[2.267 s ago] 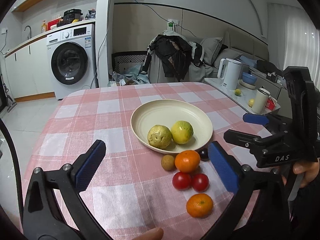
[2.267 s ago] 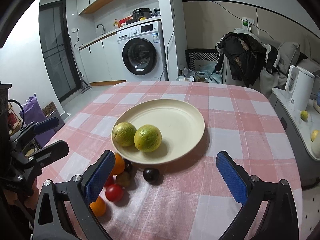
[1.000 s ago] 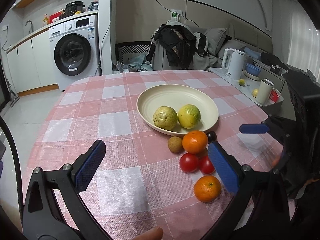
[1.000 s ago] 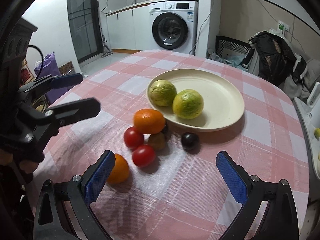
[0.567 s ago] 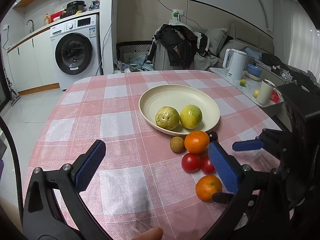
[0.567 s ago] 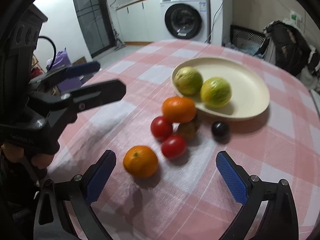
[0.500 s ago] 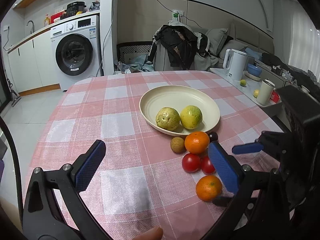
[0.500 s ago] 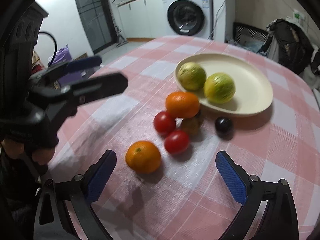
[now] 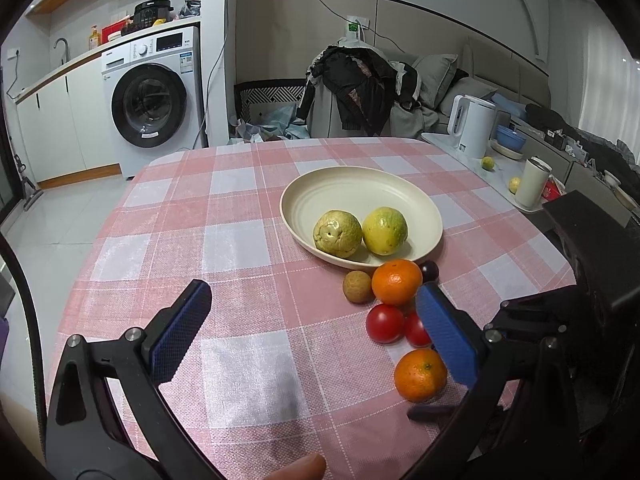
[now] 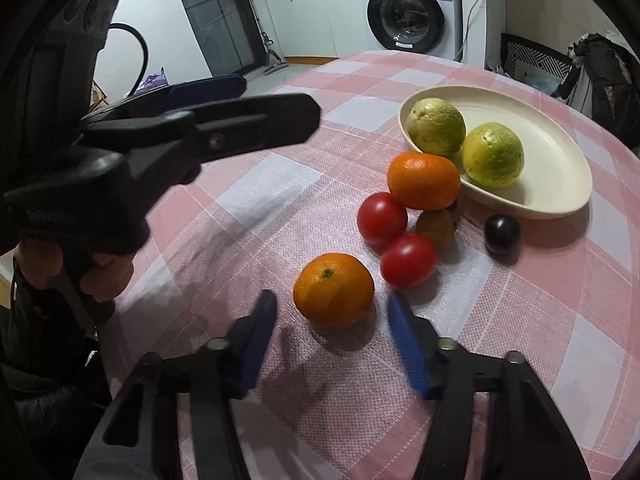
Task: Organize fruits
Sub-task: 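Close the right tool around the tangerine beside the tomatoes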
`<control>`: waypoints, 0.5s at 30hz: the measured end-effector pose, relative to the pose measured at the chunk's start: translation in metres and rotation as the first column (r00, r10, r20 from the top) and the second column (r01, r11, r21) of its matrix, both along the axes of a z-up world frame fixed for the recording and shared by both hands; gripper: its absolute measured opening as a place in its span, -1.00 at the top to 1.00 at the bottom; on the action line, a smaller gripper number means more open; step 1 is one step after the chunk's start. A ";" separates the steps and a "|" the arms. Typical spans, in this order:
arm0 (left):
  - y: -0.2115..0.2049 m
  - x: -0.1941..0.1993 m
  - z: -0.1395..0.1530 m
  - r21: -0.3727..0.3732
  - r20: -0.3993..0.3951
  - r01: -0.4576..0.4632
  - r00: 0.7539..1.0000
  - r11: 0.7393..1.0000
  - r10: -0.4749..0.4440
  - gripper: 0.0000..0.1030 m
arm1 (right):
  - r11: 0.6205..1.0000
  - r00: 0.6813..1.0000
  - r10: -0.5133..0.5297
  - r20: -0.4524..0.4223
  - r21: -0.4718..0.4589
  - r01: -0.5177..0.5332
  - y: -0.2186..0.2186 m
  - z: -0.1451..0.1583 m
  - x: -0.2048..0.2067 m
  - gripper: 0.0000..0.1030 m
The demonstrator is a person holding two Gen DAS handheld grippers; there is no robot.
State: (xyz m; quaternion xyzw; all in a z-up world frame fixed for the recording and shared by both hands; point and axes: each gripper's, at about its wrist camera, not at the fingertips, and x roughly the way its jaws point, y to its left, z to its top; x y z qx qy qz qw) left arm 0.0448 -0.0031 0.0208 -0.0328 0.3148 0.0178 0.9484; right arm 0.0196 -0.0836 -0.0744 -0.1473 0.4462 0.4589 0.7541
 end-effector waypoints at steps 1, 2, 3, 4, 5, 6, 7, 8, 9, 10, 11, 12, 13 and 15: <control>0.000 0.001 -0.001 0.000 -0.003 0.001 1.000 1.000 -0.001 -0.97 | 1.000 1.000 -0.003 0.002 -0.002 0.003 0.001 -0.001 0.000 -0.03; 0.000 0.001 -0.002 0.001 -0.005 0.001 1.000 1.000 -0.001 -0.97 | 1.000 1.000 -0.004 0.001 -0.002 0.004 0.002 -0.001 -0.001 -0.03; -0.001 0.002 -0.003 0.003 -0.008 0.001 1.000 1.000 -0.001 -0.97 | 1.000 1.000 -0.002 0.001 0.003 0.002 0.002 -0.002 -0.001 -0.03; -0.001 0.002 -0.004 0.003 -0.010 0.000 1.000 1.000 0.000 -0.97 | 1.000 1.000 0.000 0.002 0.005 0.000 0.003 -0.002 -0.001 -0.03; -0.001 0.002 -0.005 0.002 -0.012 0.001 1.000 1.000 -0.001 -0.97 | 1.000 1.000 -0.001 0.004 0.006 0.001 0.006 -0.004 -0.002 -0.03; -0.001 0.003 -0.005 0.001 -0.013 0.003 1.000 1.000 -0.003 -0.97 | 1.000 1.000 -0.002 0.006 0.006 0.002 0.006 -0.004 -0.002 -0.03; -0.001 0.003 -0.006 0.001 -0.014 0.004 1.000 1.000 -0.004 -0.97 | 1.000 1.000 -0.002 0.009 0.007 0.002 0.007 -0.004 -0.003 0.00; -0.001 0.003 -0.006 0.001 -0.016 0.005 1.000 1.000 -0.005 -0.97 | 1.000 1.000 -0.002 0.015 0.003 0.002 0.008 -0.004 -0.003 0.10; -0.001 0.003 -0.006 0.001 -0.017 0.005 1.000 1.000 -0.005 -0.97 | 1.000 1.000 -0.004 0.022 -0.002 0.004 0.008 -0.004 -0.003 0.19; -0.001 0.003 -0.006 0.000 -0.017 0.005 1.000 1.000 -0.005 -0.97 | 1.000 1.000 -0.005 0.025 -0.003 0.005 0.008 -0.004 -0.003 0.19; 0.000 0.004 -0.007 -0.002 -0.018 0.005 1.000 1.000 -0.005 -0.97 | 1.000 1.000 -0.002 0.024 0.000 0.002 0.008 -0.005 -0.003 0.20; -0.001 0.004 -0.007 -0.003 -0.020 0.005 1.000 1.000 -0.005 -0.97 | 1.000 1.000 0.002 0.027 -0.001 -0.002 0.007 -0.003 -0.001 0.20; -0.001 0.004 -0.008 -0.004 -0.022 0.005 1.000 1.000 -0.005 -0.97 | 1.000 0.999 0.005 0.035 -0.003 -0.005 0.007 -0.002 -0.002 0.21; 0.000 0.005 -0.009 -0.005 -0.022 0.005 1.000 1.000 -0.005 -0.97 | 1.000 0.999 0.009 0.044 0.004 -0.009 0.004 0.002 -0.001 0.21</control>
